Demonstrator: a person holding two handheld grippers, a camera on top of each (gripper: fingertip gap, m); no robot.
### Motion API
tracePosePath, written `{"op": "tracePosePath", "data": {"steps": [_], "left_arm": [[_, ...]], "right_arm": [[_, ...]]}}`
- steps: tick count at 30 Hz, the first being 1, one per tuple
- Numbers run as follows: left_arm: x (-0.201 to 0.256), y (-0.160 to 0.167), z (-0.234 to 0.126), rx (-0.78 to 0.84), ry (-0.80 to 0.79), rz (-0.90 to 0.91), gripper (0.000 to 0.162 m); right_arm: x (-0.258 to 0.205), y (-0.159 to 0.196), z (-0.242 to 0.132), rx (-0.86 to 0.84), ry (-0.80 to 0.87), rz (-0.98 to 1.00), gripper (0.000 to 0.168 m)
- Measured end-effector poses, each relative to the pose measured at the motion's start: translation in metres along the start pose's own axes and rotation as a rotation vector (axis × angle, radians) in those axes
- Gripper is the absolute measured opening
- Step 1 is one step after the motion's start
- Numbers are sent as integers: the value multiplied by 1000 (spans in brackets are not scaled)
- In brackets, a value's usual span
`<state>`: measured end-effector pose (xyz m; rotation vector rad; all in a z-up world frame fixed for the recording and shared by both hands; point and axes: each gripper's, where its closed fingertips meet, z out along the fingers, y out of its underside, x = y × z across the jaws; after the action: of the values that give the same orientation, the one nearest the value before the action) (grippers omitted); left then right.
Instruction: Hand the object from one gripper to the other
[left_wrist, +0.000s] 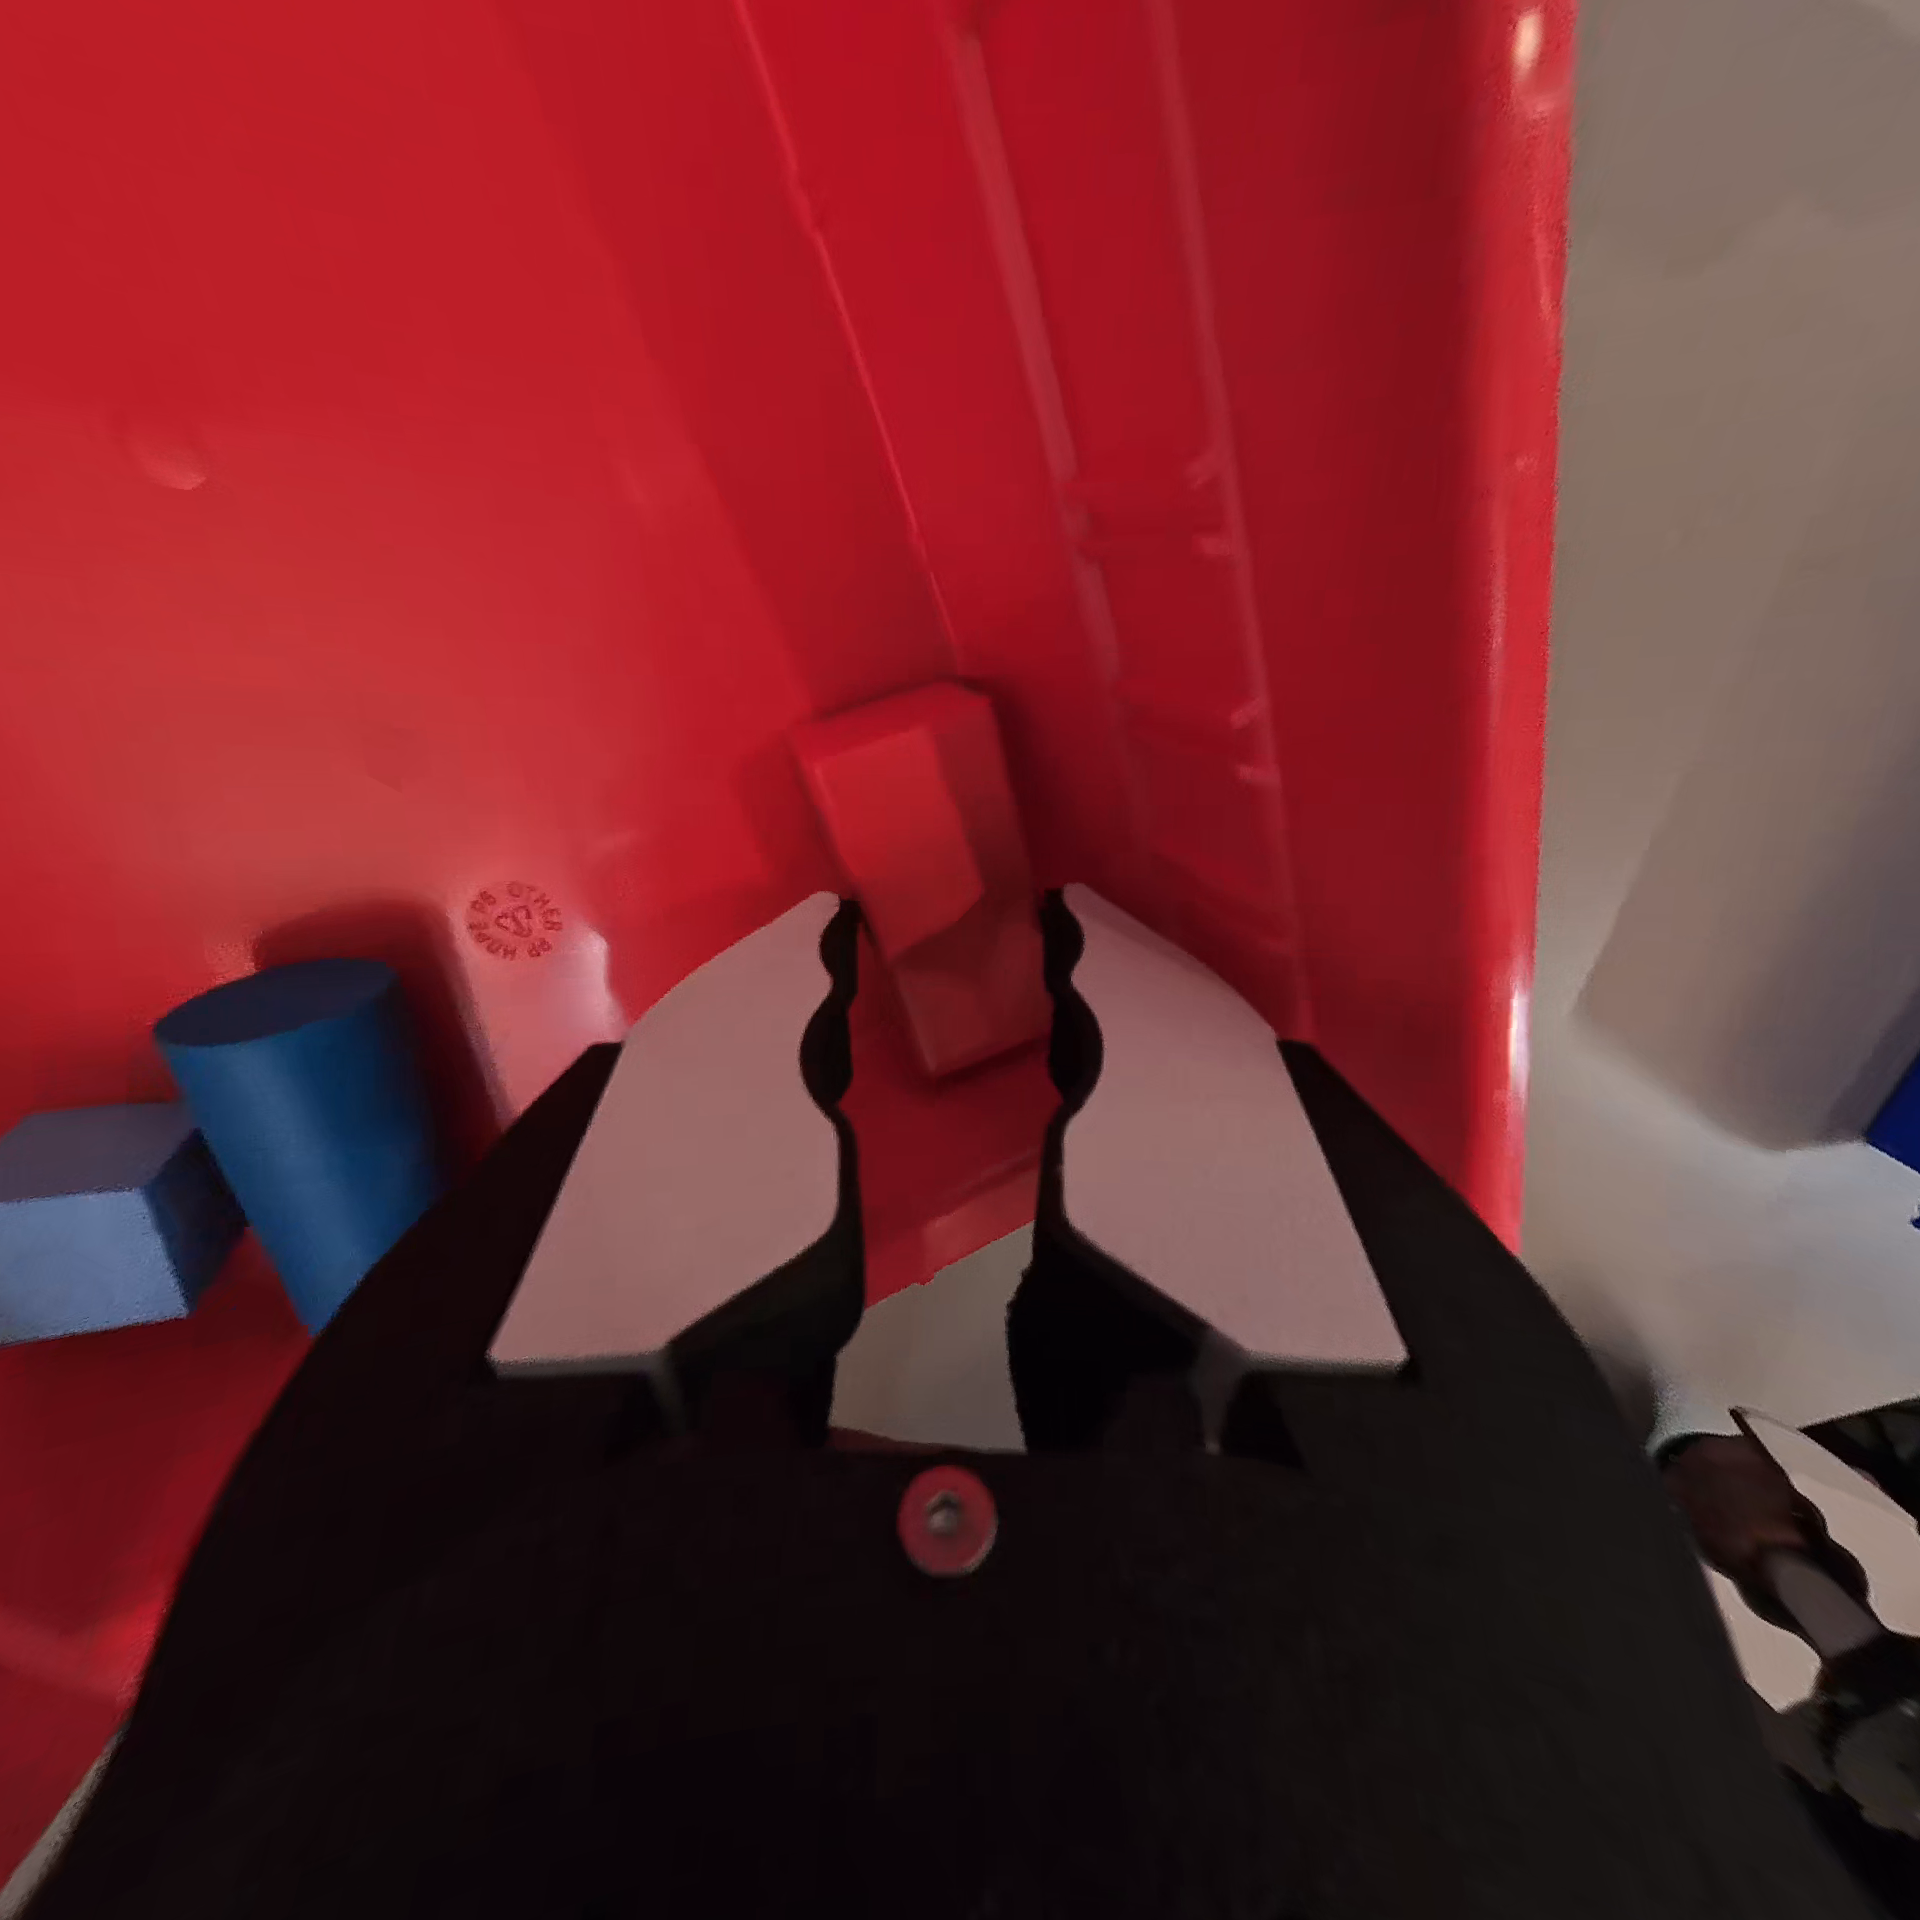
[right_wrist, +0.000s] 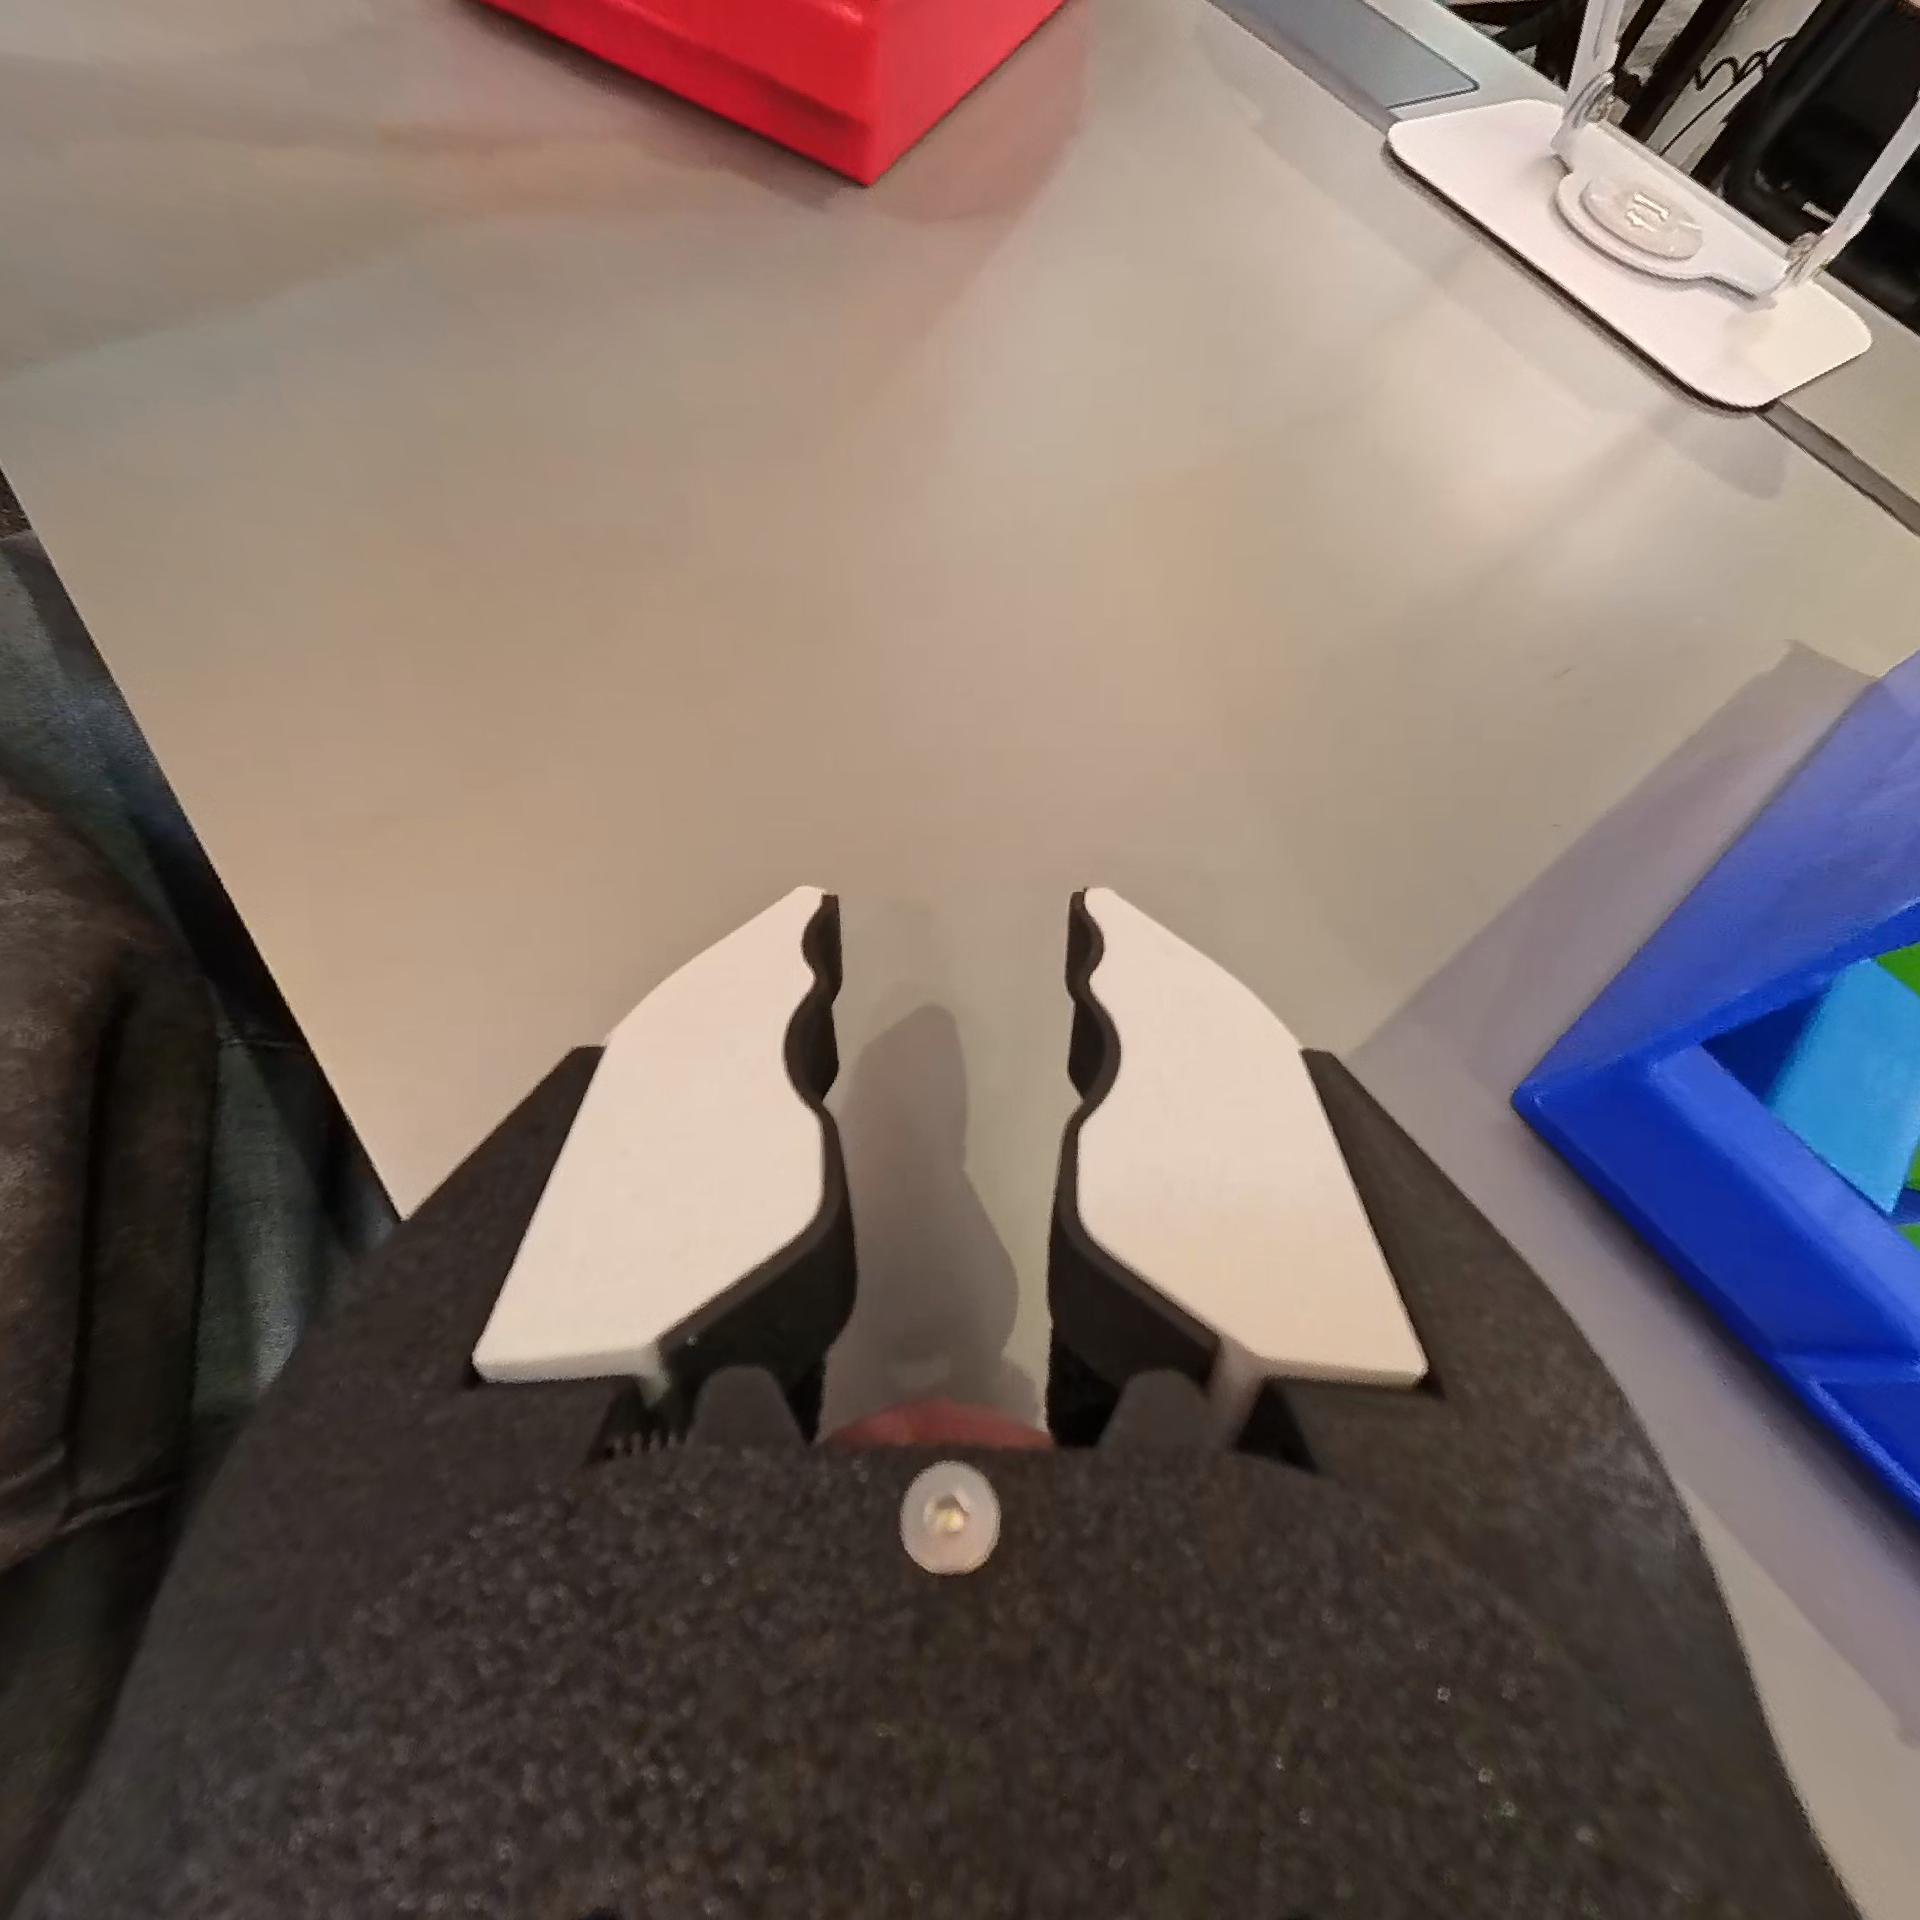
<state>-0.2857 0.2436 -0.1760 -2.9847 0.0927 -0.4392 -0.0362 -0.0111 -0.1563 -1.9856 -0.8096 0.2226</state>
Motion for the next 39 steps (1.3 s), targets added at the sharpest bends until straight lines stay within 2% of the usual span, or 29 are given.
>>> {"op": "tracePosePath", "data": {"steps": [8, 11, 15, 19, 25, 28, 31, 35, 37, 39], "left_arm": [[-5, -1, -5, 4, 91, 32, 33], [-10, -7, -22, 42, 226, 7, 33], [-13, -22, -72, 188, 493, 24, 33], [10, -12, -119, 284, 860, 57, 33], [102, 47, -142, 190, 1343, 143, 33], [140, 78, -148, 153, 1528, 182, 33], [159, 98, -143, 85, 1623, 161, 33], [168, 112, -132, 2, 1657, 144, 33], [168, 111, -123, -20, 1648, 112, 33], [167, 110, -115, -19, 1632, 98, 33]], "right_arm": [[3, 1, -2, 1, 7, 2, 42], [8, -1, -5, 20, 18, 19, 42], [13, -15, -10, 102, 23, 61, 42], [8, -57, -9, 288, -68, 70, 45], [10, -160, 15, 538, -261, 38, 60], [11, -202, 44, 579, -330, -13, 72], [5, -221, 72, 591, -396, -60, 82], [-1, -221, 87, 598, -522, -19, 91], [-10, -212, 87, 574, -631, 21, 73], [-8, -204, 94, 525, -606, 29, 73]]}}
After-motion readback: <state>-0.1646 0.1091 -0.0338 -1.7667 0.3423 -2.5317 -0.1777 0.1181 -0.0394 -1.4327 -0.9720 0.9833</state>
